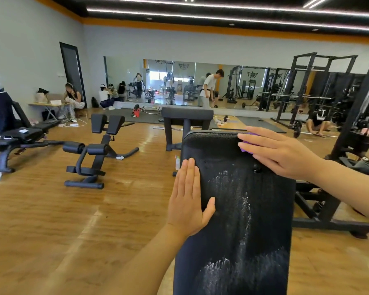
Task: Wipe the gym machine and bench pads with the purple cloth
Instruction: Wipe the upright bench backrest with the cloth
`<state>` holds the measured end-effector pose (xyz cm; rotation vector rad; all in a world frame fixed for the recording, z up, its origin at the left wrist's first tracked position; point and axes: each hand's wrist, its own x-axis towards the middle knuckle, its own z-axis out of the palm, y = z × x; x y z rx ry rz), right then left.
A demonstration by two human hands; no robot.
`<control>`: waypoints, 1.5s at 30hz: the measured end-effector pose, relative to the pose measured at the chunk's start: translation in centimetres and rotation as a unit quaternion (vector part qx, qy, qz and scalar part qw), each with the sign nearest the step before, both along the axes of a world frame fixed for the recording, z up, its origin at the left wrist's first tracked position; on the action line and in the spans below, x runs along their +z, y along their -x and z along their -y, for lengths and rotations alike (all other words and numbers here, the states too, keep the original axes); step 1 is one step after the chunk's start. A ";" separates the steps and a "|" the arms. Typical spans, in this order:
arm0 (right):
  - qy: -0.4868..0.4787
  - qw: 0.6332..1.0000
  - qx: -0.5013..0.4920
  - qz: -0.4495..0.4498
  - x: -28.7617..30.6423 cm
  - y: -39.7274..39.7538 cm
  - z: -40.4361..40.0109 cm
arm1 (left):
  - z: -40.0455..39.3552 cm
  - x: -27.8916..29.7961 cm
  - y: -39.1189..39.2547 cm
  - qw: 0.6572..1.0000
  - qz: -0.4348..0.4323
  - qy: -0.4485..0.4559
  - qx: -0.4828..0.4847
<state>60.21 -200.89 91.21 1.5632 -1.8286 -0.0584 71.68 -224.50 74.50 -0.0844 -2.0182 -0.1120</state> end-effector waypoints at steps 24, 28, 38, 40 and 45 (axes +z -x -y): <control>-0.005 0.998 0.026 -0.058 -0.2 0.1 6.4 | -1.9 4.6 1.4 0.998 0.017 0.052 0.039; 0.002 0.998 0.003 -0.066 -0.6 1.4 0.7 | -1.9 4.5 1.4 0.997 0.015 0.057 0.042; 0.062 0.997 0.033 -0.009 -2.3 1.7 -2.3 | -2.0 4.5 1.3 0.997 0.026 0.054 0.045; 0.052 0.998 0.026 -0.022 -1.5 1.0 0.5 | -2.0 4.5 1.3 0.997 0.027 0.058 0.049; 0.038 0.998 0.021 -0.040 -0.9 0.8 1.2 | -1.9 4.6 1.0 0.997 0.029 0.062 0.048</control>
